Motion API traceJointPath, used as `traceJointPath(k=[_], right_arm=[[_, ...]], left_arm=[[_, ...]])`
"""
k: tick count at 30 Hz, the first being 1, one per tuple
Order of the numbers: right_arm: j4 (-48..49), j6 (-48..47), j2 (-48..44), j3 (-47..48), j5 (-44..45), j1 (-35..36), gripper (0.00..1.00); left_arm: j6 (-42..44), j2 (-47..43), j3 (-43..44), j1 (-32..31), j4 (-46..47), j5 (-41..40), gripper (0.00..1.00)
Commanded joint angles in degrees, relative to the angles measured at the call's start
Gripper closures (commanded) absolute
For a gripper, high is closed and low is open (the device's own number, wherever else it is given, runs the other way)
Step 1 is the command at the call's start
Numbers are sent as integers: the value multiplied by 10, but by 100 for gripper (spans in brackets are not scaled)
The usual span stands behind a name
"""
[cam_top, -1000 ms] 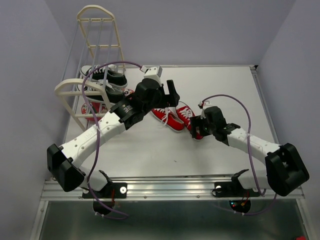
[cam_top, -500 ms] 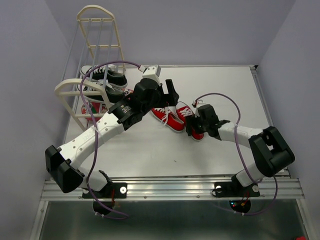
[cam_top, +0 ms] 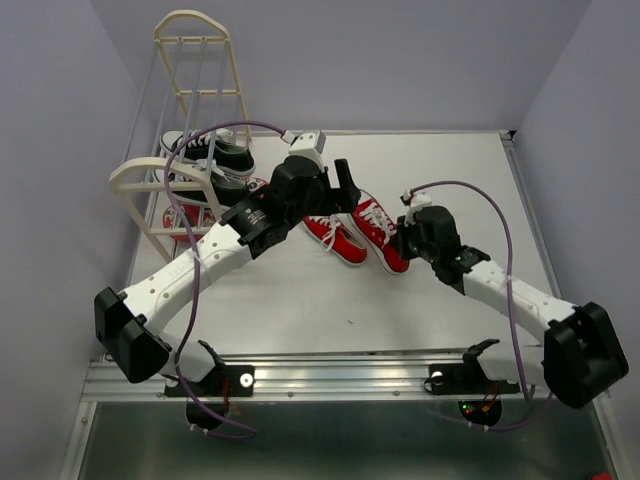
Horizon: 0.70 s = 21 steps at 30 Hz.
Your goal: Place and organize the shoes onto the shoe shelf
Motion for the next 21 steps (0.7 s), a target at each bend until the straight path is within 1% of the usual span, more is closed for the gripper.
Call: traceJointPath(k=[1, 6, 8, 9, 10, 13, 14, 17, 21], right_arm=[[59, 13, -85, 19, -52, 2, 99], [14, 25, -86, 45, -48, 2, 99], [7, 28, -71, 75, -46, 2, 99], [6, 30, -58, 104, -45, 2, 99], [6, 29, -49, 105, -50, 2, 99], [-13, 26, -10, 197, -88, 2, 99], [-13, 25, -2, 210, -114, 2, 99], [-12, 20, 5, 230, -125, 8, 99], [-10, 4, -14, 216, -115, 29, 99]], left_arm=[[9, 21, 35, -5, 25, 18, 1], [11, 27, 42, -11, 24, 25, 1], [17, 19, 48, -12, 22, 24, 1], [20, 13, 50, -12, 22, 23, 1], [25, 8, 53, -13, 20, 22, 1], [34, -22, 64, -13, 5, -6, 1], [35, -39, 60, -13, 0, -29, 1], [25, -60, 44, -13, -7, -75, 1], [-16, -49, 51, -14, -20, -101, 1]])
